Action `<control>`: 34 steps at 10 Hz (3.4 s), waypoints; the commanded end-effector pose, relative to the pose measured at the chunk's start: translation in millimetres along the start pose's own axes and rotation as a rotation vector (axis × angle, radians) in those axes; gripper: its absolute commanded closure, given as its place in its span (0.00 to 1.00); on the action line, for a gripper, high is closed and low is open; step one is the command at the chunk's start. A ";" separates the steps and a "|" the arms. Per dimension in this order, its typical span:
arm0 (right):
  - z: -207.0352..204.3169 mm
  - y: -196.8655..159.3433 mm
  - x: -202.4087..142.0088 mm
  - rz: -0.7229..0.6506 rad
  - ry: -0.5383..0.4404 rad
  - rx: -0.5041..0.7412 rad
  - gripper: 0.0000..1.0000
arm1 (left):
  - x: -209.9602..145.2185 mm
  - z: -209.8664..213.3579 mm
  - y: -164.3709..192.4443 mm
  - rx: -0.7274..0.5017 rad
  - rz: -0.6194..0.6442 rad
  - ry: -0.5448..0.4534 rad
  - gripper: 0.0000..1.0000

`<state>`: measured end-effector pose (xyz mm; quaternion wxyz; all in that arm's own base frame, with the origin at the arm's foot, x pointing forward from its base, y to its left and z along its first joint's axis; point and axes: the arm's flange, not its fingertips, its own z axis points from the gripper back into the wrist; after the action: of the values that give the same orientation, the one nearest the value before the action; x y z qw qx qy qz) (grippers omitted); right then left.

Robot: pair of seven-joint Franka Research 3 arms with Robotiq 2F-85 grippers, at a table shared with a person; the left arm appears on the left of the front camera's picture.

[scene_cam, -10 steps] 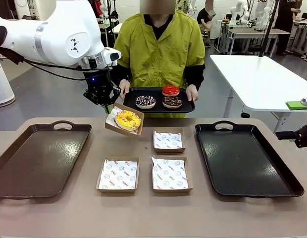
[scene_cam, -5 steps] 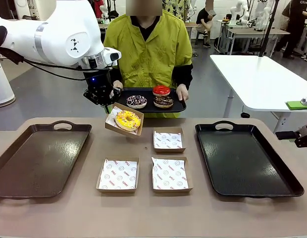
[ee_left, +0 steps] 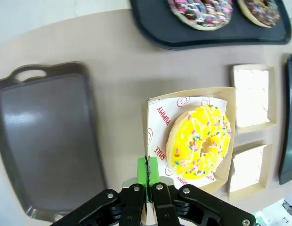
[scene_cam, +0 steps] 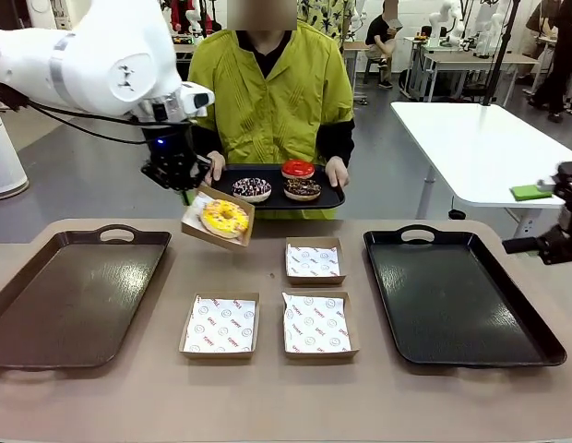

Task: Individually package the donuts and arrange them on the tray.
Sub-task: Place the picked Paper togo box on the Handle tray while simultaneously picking up another Paper togo box from the table with the other hand.

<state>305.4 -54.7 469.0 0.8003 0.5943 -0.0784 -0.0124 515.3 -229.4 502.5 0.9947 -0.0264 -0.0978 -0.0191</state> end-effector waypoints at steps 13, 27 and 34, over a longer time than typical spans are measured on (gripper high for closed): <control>-214.9 53.4 125.4 0.071 -0.039 -0.623 0.00 | -46.6 -28.8 224.8 0.027 0.221 0.014 0.99; -339.8 19.1 197.1 0.028 -0.143 -1.133 0.00 | 1.7 -75.4 259.8 0.031 0.096 0.050 0.99; -362.8 -23.7 192.3 0.044 -0.097 -1.168 0.00 | 14.5 -88.9 246.0 -0.039 0.054 0.053 0.99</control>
<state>544.0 257.9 370.3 0.9908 0.0452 -0.1155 -0.0543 551.5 11.3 403.4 0.9972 -0.0280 -0.0673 0.0184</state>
